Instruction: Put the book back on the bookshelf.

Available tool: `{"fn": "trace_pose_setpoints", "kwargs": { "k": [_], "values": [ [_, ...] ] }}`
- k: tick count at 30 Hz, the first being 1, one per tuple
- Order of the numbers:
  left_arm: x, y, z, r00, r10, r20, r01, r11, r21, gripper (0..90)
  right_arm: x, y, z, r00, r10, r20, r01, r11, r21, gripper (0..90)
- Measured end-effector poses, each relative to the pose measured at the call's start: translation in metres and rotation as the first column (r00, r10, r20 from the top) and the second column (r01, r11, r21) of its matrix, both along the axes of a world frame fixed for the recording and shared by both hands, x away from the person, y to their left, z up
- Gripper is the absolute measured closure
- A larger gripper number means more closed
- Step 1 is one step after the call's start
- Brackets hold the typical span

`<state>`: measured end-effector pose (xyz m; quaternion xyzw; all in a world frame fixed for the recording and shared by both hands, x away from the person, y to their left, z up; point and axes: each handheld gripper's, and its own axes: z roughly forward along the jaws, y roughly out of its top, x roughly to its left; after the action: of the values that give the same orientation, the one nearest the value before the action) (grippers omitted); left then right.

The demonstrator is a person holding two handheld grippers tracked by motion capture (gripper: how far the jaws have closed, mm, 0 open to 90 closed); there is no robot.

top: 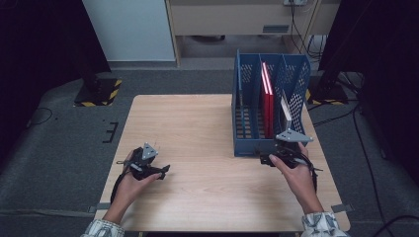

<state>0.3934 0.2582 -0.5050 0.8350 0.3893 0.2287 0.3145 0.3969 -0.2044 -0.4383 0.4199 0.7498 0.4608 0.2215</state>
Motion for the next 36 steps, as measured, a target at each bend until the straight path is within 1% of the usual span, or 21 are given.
{"fn": "trace_pose_setpoints", "kwargs": {
  "k": [9,13,18,19,20,22,28,36],
  "values": [
    [0.000,0.000,0.000,1.0000,0.000,0.000,0.000,1.0000,-0.002,5.0,-0.007,0.011,0.000,0.9995,0.030,-0.002,-0.030,1.000,-0.005,9.3],
    [-0.001,-0.001,0.000,1.0000,-0.001,-0.002,0.001,1.0000,-0.003,5.0,-0.012,0.021,0.001,0.9982,0.058,-0.014,-0.058,0.998,-0.011,8.8],
    [0.000,-0.001,0.000,1.0000,-0.002,-0.005,0.002,1.0000,-0.003,4.8,-0.016,0.033,-0.002,0.9957,0.089,-0.024,-0.090,0.996,-0.020,8.1],
    [0.000,-0.001,0.000,1.0000,-0.002,-0.005,0.002,1.0000,-0.003,4.7,-0.018,0.036,-0.003,0.9952,0.093,-0.031,-0.094,0.995,-0.021,8.1],
    [0.000,-0.001,0.000,1.0000,-0.002,-0.005,0.002,1.0000,-0.004,4.7,-0.018,0.038,-0.004,0.9946,0.100,-0.027,-0.100,0.995,-0.023,8.1],
    [0.000,-0.001,0.000,1.0000,-0.003,-0.006,0.003,1.0000,-0.006,4.5,-0.020,0.042,-0.006,0.9932,0.110,-0.039,-0.111,0.993,-0.031,8.1],
    [0.000,0.000,0.000,1.0000,-0.003,-0.006,0.003,0.9999,-0.011,4.2,-0.024,0.052,-0.013,0.9894,0.134,-0.056,-0.136,0.990,-0.043,8.1],
    [0.000,0.000,-0.001,1.0000,-0.002,-0.009,0.002,0.9999,-0.014,4.0,-0.031,0.061,-0.028,0.9832,0.161,-0.086,-0.166,0.984,-0.060,8.1]
  ]
}}
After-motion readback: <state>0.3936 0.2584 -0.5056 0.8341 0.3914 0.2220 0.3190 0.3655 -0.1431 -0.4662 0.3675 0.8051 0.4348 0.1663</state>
